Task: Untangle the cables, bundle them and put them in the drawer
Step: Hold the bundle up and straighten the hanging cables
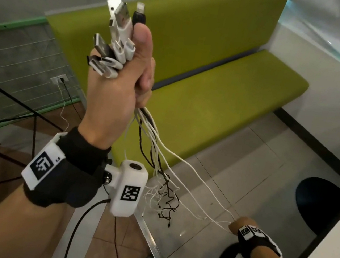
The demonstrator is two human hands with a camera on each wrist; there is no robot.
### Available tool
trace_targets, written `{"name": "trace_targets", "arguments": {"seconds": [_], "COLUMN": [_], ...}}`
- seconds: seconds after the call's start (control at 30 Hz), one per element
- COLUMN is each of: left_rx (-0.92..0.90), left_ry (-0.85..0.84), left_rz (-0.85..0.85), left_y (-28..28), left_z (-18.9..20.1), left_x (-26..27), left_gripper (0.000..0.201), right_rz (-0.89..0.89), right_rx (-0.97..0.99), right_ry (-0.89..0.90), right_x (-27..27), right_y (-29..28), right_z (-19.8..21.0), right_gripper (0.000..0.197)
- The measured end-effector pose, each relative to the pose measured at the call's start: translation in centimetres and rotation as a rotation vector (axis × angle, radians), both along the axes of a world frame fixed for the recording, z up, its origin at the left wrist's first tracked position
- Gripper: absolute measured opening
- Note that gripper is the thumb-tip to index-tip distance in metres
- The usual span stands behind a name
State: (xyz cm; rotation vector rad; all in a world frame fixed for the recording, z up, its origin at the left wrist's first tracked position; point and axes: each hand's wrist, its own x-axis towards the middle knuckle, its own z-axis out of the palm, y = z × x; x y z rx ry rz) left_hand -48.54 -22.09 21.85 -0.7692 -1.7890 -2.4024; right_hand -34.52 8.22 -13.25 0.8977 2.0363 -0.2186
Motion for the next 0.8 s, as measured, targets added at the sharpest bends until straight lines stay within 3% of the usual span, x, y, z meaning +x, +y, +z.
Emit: {"name": "trace_targets", "arguments": {"seconds": [0.13, 0.27, 0.4, 0.53, 0.7, 0.77, 0.8], "left_rx": [-0.010, -0.031, -0.052, -0.045, -0.023, -0.017, -0.023], "left_ry": [0.004, 0.006, 0.001, 0.013, 0.018, 0.017, 0.020], "left_rz": [0.018, -0.003, -0.016, -0.018, -0.033, 0.036, 0.085], "left_y": [0.0, 0.3, 1.0, 1.2, 1.3, 0.8, 0.5], "left_z": [-0.1, -0.7, -1.1, -1.1, -0.5, -0.2, -0.1], "left_x": [-0.3, -0.3, -0.3, -0.3, -0.1, -0.4, -0.7], "left_gripper": [0.055, 0.048, 0.045, 0.044, 0.050, 0.053, 0.051], "right_rz": [-0.086, -0.119, -0.148, -0.168, -0.414, -0.501, -0.489], "right_rx": [-0.013, -0.097, -0.077, -0.173, -0.310, -0.336, -0.352], "right_ry": [0.039, 0.057, 0.118, 0.159, 0.215, 0.205, 0.179], "right_x": [0.9, 0.8, -0.7, -2.6, -3.2, -2.6, -2.3], "right_y": [0.9, 1.5, 0.5, -0.6, -0.6, 0.1, 0.1], "right_z": [0.0, 0.7, 1.6, 1.1, 1.4, 1.3, 1.6], "right_gripper": [0.033, 0.037, 0.015, 0.022, 0.031, 0.040, 0.032]}}
